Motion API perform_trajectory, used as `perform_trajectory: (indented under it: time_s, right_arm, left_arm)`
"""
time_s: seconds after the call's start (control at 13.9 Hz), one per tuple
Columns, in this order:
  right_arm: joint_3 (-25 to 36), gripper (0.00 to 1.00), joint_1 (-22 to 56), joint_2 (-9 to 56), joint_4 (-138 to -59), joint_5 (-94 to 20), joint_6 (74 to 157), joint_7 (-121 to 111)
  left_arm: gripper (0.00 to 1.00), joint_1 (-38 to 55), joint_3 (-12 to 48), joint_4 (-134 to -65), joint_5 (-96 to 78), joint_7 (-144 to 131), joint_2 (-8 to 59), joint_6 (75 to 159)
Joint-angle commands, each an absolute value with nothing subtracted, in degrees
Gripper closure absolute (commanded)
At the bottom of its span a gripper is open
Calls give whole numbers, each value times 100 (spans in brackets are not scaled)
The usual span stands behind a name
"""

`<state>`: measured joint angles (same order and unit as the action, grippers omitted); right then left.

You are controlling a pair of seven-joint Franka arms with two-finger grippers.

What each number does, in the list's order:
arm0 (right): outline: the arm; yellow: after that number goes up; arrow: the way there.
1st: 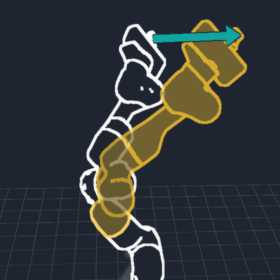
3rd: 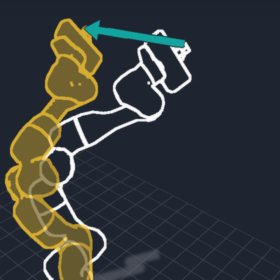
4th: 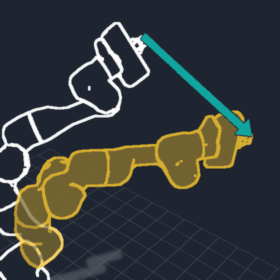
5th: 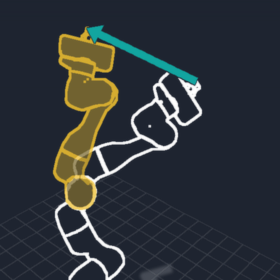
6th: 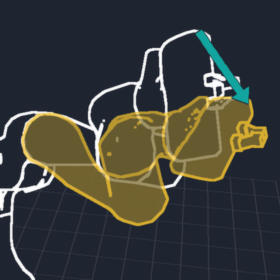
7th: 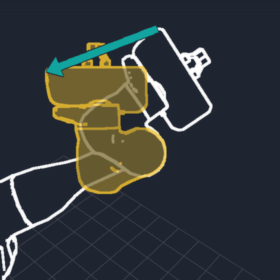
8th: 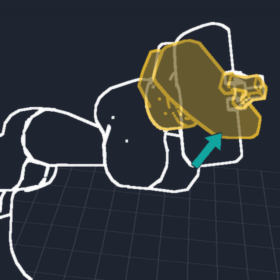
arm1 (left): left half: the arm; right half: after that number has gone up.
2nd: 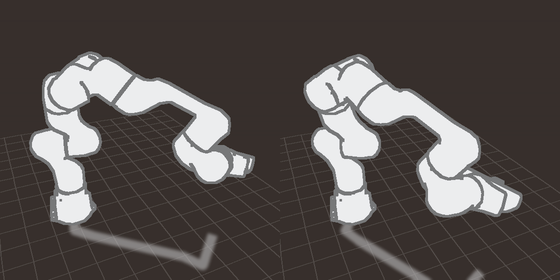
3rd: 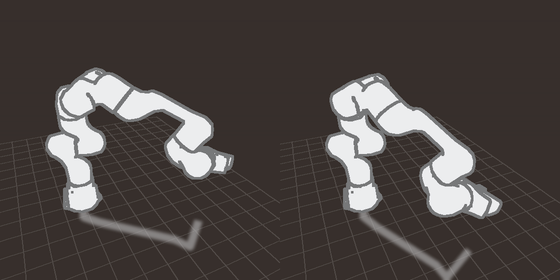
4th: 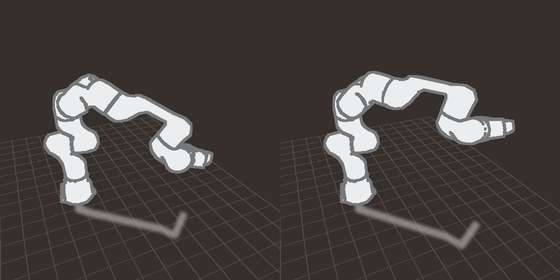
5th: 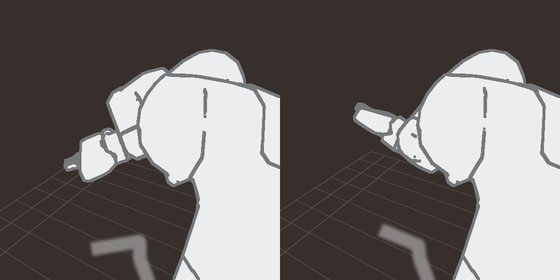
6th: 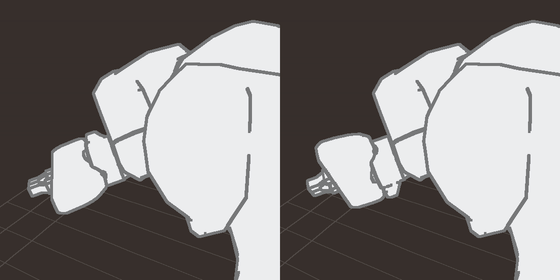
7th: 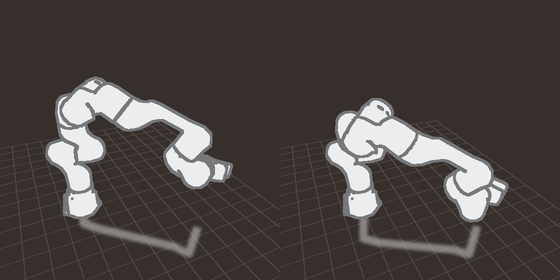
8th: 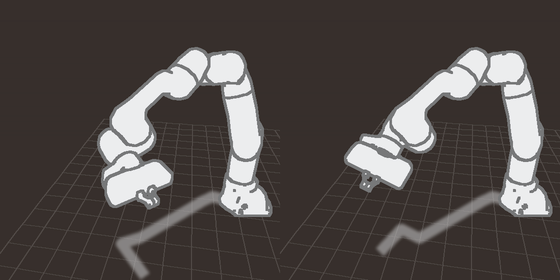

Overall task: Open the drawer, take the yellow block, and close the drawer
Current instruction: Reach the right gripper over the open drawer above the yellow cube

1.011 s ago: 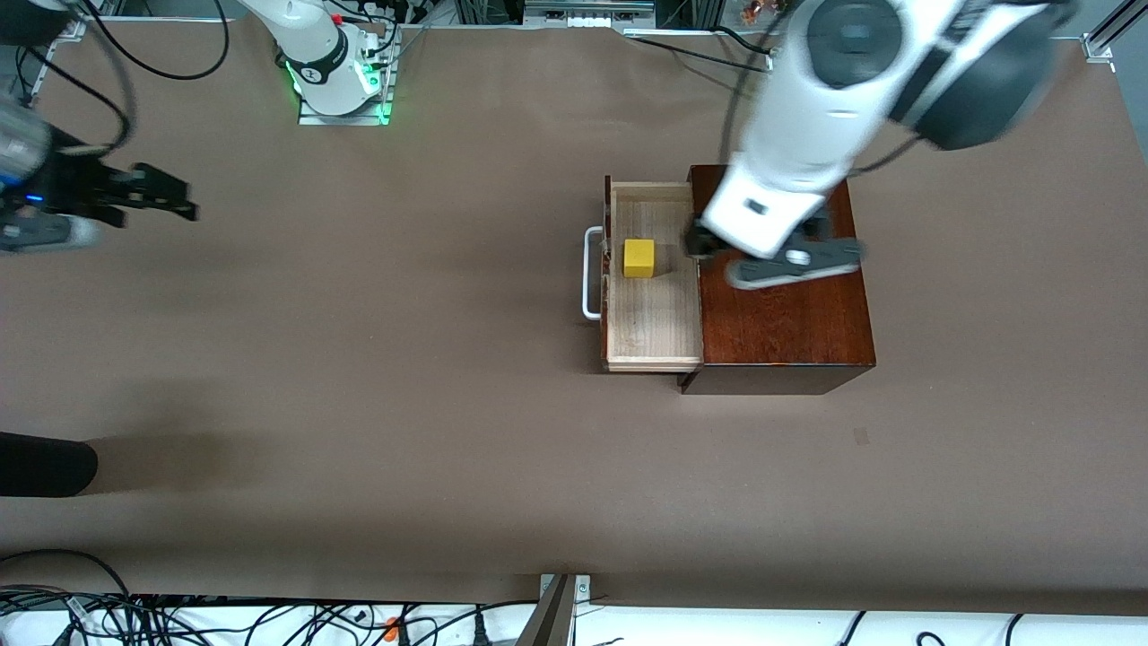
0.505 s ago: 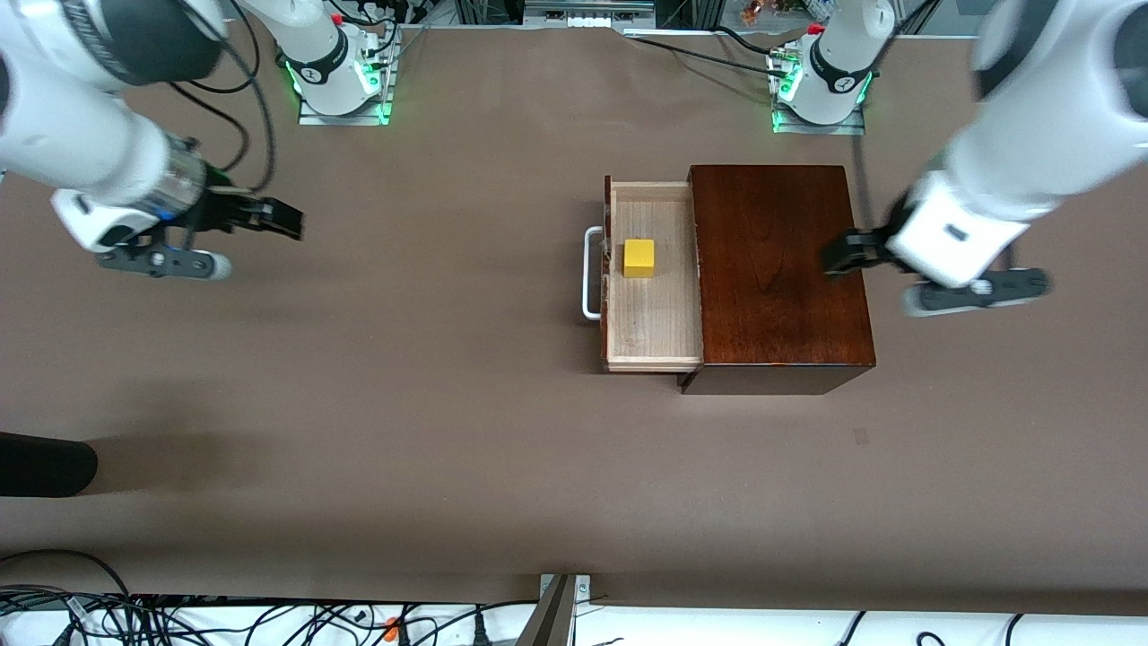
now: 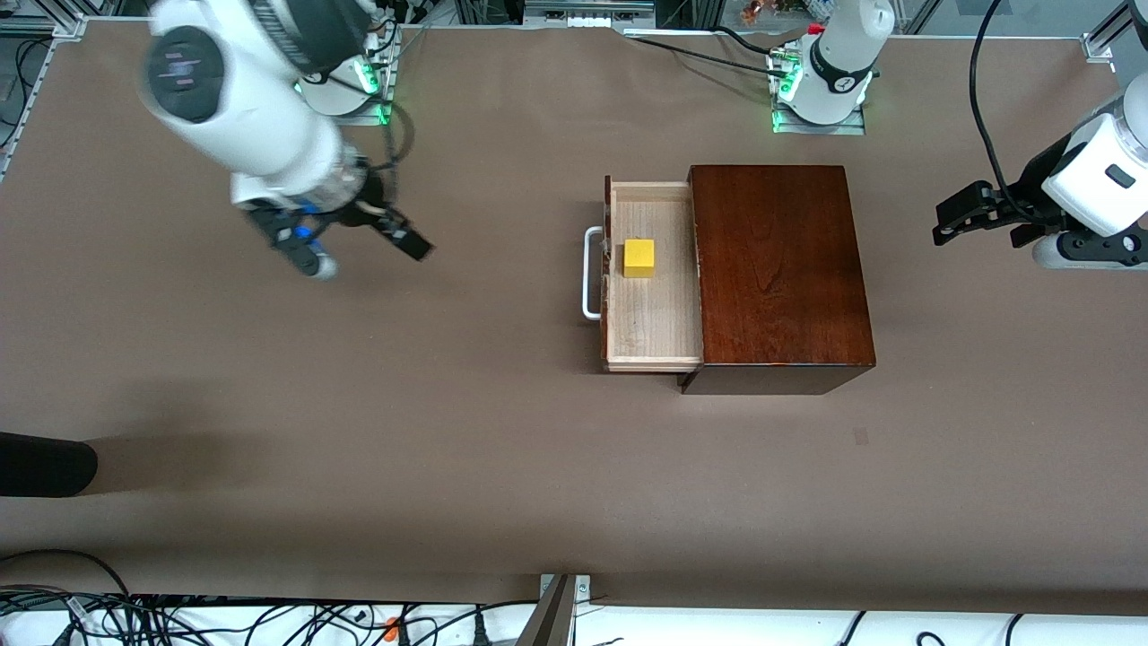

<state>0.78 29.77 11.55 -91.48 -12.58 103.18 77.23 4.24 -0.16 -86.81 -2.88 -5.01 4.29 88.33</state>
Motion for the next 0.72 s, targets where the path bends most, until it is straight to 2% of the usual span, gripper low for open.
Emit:
perform_trajectory:
  time_s: [0.0, 0.36, 0.65]
  right_arm:
    - [141, 0, 3584, 1957, -8028, -1371, 10319, 9723]
    - [158, 0, 4428, 2749, -7322, -1327, 10686, 11160]
    - [184, 0, 4798, 3408, -6875, -1284, 11547, 12662]
  left_arm:
    - [0, 483, -53, -9097, -316, -352, 149, 9062]
    - [0, 492, -18, -9088, -308, -343, 158, 9026]
    - [0, 483, -44, -9026, -316, -97, 167, 8965]
